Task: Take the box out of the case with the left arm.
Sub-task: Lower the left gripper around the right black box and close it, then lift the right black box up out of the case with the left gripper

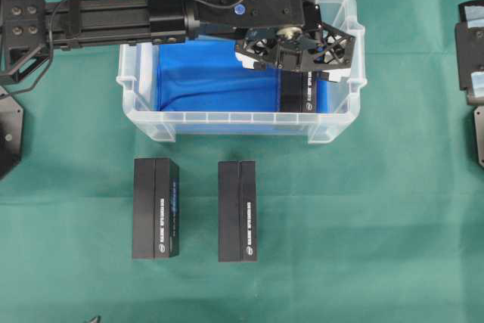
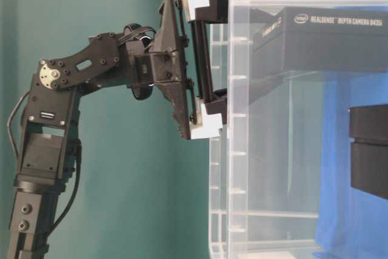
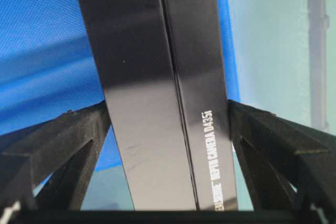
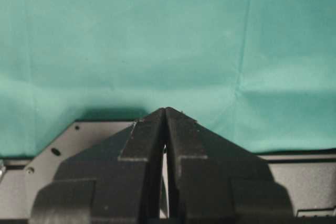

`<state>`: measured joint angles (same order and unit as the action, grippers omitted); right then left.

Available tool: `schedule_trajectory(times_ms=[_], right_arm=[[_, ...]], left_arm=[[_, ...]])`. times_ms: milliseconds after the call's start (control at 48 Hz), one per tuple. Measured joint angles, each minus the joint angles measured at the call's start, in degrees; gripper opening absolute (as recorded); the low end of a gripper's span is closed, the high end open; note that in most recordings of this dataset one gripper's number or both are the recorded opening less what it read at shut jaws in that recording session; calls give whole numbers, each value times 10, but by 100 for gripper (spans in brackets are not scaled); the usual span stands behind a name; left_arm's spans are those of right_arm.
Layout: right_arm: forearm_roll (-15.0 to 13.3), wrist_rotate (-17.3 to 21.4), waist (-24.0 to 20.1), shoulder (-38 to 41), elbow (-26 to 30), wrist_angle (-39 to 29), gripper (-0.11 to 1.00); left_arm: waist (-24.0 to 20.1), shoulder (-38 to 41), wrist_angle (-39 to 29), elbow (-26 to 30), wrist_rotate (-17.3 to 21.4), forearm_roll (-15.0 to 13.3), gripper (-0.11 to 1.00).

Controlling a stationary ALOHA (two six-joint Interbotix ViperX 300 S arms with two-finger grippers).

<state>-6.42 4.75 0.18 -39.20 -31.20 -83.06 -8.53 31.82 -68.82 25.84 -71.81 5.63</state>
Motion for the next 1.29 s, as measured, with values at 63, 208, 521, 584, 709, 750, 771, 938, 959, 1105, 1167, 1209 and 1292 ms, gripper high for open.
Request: schedule_trajectory(times_ms=[63, 208, 521, 584, 709, 750, 771, 938, 959, 1105, 1167, 1209, 1292], right_arm=[[0, 1, 0, 0, 0, 0, 2], [0, 1, 0, 0, -2, 0, 2], [0, 1, 0, 0, -5, 0, 2], [0, 1, 0, 0, -5, 0, 2], [0, 1, 0, 0, -5, 0, 2], [0, 1, 0, 0, -5, 0, 2], [0, 1, 0, 0, -5, 0, 2], [0, 1, 0, 0, -5, 0, 2], [0, 1, 1, 0, -5, 0, 2], [0, 1, 0, 0, -5, 0, 2], [-1, 1, 0, 0, -5, -1, 2], [0, 0, 0, 0, -5, 0, 2], [0, 1, 0, 0, -5, -1, 2]], left_arm=[[-1, 0, 4, -6, -1, -1, 90], [-1, 0, 11, -15, 0, -2, 90], [0, 0, 18, -24, -4, -3, 89], [0, 0, 18, -24, -11, -3, 88], [0, 1, 21, -24, -38, -3, 66], [0, 0, 24, -24, -44, -4, 63], [2, 0, 25, -24, -47, -3, 63], [0, 0, 40, -27, -49, -6, 63], [0, 0, 41, -28, -49, -8, 63], [0, 0, 42, -33, -53, -12, 63], [2, 0, 42, -33, -54, -12, 63], [2, -1, 42, -33, -54, -12, 63], [3, -2, 40, -33, -55, -13, 63]])
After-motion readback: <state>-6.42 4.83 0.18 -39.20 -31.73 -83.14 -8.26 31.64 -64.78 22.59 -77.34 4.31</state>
